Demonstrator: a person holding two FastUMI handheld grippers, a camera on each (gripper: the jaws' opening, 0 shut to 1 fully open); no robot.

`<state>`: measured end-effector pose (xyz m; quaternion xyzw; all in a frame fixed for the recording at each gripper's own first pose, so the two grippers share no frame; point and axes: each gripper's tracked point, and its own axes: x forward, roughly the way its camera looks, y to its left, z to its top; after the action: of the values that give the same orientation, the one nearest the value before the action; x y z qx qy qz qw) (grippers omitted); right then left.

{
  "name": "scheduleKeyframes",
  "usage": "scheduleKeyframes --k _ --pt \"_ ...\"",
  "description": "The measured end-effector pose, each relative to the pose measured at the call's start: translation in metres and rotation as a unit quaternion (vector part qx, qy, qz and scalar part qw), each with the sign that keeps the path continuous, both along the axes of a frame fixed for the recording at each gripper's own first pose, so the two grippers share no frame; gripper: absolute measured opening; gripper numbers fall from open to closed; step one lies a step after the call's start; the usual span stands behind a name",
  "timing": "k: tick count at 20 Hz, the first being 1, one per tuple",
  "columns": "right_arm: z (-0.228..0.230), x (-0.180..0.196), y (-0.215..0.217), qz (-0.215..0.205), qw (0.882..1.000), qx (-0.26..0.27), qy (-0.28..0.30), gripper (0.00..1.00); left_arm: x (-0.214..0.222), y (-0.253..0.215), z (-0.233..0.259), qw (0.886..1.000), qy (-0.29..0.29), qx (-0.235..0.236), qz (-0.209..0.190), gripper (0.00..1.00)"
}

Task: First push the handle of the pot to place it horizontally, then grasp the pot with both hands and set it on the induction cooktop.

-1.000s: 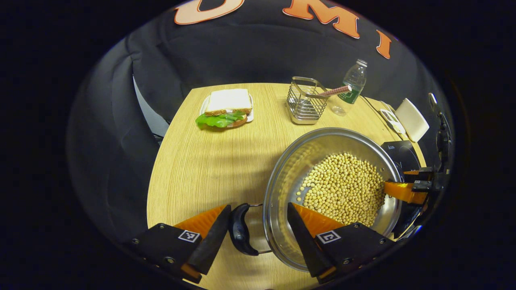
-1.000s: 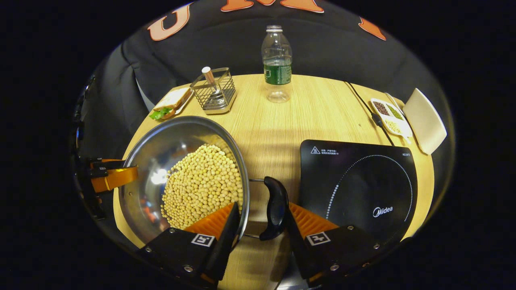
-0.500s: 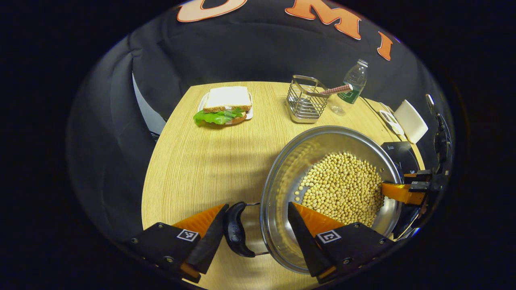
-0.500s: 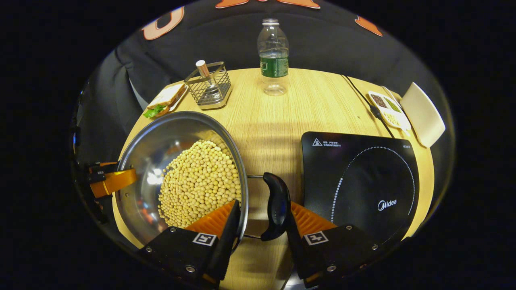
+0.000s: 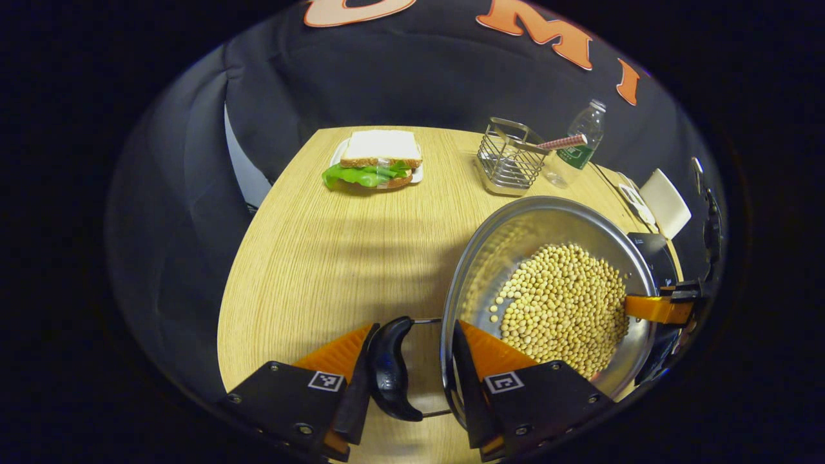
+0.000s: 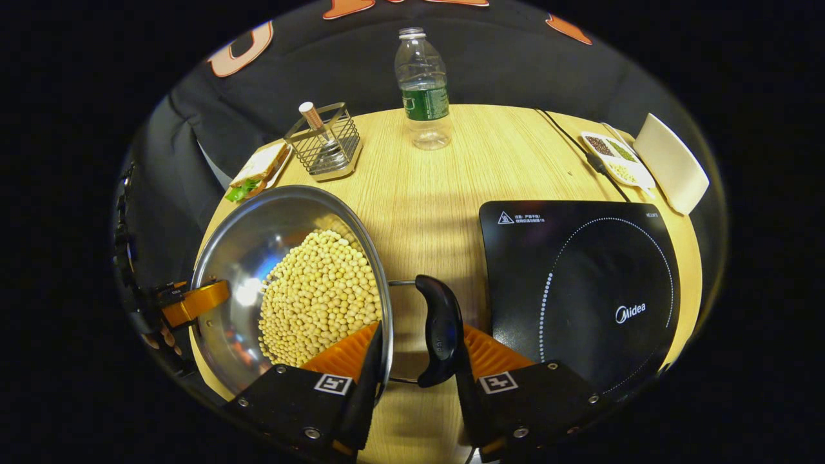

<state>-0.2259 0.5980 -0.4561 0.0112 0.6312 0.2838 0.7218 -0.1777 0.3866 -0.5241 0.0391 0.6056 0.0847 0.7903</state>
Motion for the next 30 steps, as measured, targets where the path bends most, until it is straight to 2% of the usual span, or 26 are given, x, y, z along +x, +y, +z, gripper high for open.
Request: scheduleKeyframes --k 3,6,9,11,12,13,15,16,17,18,20,22,24,25,26,27,30 --pt "0.001 -0.001 -0.001 -0.001 1.000 0.003 -0.001 0.58 0.004 0.000 0.000 1.000 -0.005 0.001 -0.004 0.68" --pt "0.002 -0.003 -0.001 -0.004 1.000 0.007 0.000 0.57 0.001 0.000 -0.006 1.000 0.006 -0.003 -0.010 0.66" --pt "0.003 -0.002 -0.002 -0.003 1.000 0.008 0.000 0.57 0.002 0.000 -0.010 1.000 0.001 -0.005 0.007 0.74" --pt "0.002 0.000 -0.001 -0.002 1.000 0.010 0.000 0.58 0.003 0.000 -0.008 1.000 -0.012 0.001 0.012 0.73" --pt "0.002 0.000 -0.001 -0.007 1.000 0.011 0.002 0.61 0.002 0.000 -0.006 1.000 -0.015 0.005 0.013 0.73" --pt "0.002 0.002 0.000 -0.010 1.000 0.010 0.002 0.55 0.004 -0.001 -0.006 1.000 -0.023 0.009 0.015 0.71" --pt "0.002 0.002 0.000 -0.009 1.000 0.009 0.003 0.51 0.003 -0.003 -0.003 0.999 -0.026 0.017 0.020 0.67" --pt "0.001 0.001 -0.001 -0.007 1.000 0.008 0.007 0.49 0.004 -0.005 -0.006 0.999 -0.027 0.021 0.022 0.69" --pt "0.000 0.002 0.001 -0.008 1.000 0.011 0.008 0.45 0.004 -0.005 -0.006 0.999 -0.027 0.025 0.020 0.63" --pt "-0.001 0.001 0.002 -0.010 1.000 0.010 0.016 0.48 0.005 -0.007 -0.006 0.999 -0.024 0.027 0.017 0.65" --pt "0.002 0.007 0.002 -0.011 1.000 0.010 0.022 0.47 0.016 -0.010 -0.006 0.999 -0.026 0.029 0.011 0.65" --pt "0.006 0.016 -0.001 -0.020 1.000 0.022 0.003 0.47 0.022 -0.012 -0.002 0.999 -0.040 0.030 0.003 0.63" --pt "0.006 0.018 -0.004 -0.029 0.999 0.034 -0.008 0.47 0.024 -0.015 0.011 0.997 -0.061 0.042 -0.011 0.65" --pt "0.005 0.018 -0.007 -0.030 0.999 0.038 -0.013 0.42 0.022 -0.016 0.014 0.996 -0.069 0.045 -0.017 0.62" --pt "0.004 0.019 -0.005 -0.037 0.998 0.045 -0.021 0.42 0.026 -0.017 0.017 0.996 -0.077 0.047 -0.022 0.61" --pt "0.004 0.021 -0.006 -0.042 0.998 0.049 -0.028 0.47 0.025 -0.017 0.019 0.995 -0.082 0.046 -0.024 0.64" --pt "0.007 0.023 -0.013 -0.049 0.997 0.054 -0.039 0.47 0.025 -0.017 0.021 0.994 -0.091 0.045 -0.029 0.64"
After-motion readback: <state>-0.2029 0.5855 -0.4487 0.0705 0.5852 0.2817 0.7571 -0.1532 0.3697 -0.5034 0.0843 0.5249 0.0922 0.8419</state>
